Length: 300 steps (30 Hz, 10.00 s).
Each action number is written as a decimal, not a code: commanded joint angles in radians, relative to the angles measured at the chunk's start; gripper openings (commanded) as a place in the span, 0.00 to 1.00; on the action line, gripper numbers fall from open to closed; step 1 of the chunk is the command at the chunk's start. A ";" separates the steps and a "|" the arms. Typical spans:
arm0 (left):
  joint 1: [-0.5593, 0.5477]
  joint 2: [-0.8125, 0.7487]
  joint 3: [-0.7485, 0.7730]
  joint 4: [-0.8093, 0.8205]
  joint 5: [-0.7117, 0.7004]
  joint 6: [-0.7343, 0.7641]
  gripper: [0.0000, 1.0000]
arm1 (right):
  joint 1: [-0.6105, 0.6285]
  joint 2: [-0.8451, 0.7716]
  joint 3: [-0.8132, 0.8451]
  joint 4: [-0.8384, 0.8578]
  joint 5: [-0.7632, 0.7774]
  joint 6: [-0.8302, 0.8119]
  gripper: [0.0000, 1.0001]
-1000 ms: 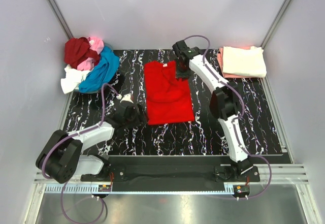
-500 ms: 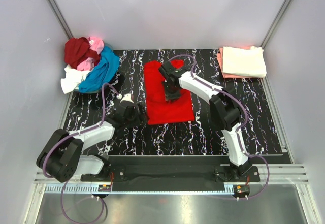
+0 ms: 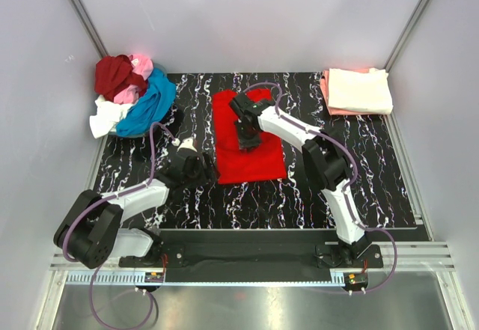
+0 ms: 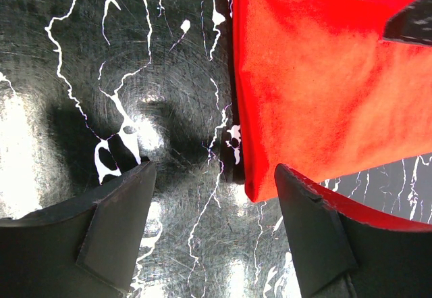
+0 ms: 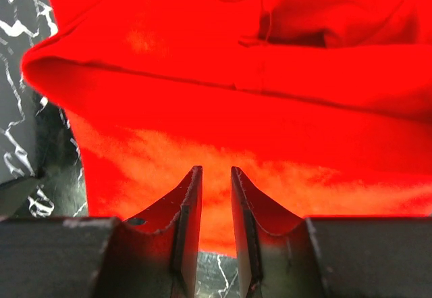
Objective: Fold and stack the t-shirts
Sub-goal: Fold the tshirt, then neatly place the folded tshirt to the corner
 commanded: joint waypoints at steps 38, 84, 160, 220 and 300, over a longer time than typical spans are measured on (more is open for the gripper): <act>0.018 -0.073 -0.036 -0.007 0.011 0.006 0.79 | -0.196 -0.268 0.067 -0.035 0.117 -0.102 0.72; -0.090 -0.008 -0.078 0.183 0.097 -0.160 0.68 | -0.307 -0.570 -0.963 0.460 -0.271 0.117 0.42; -0.628 -0.361 0.318 -0.719 -0.301 -0.416 0.04 | -0.296 -1.559 -1.156 -0.050 -0.403 0.311 0.00; 0.079 0.043 0.380 -0.434 0.186 0.054 0.89 | -0.589 -0.277 -0.651 0.544 -0.518 0.062 0.88; -0.016 -0.162 -0.096 -0.095 -0.046 -0.037 0.68 | -0.798 0.003 0.711 0.110 0.135 -0.496 0.00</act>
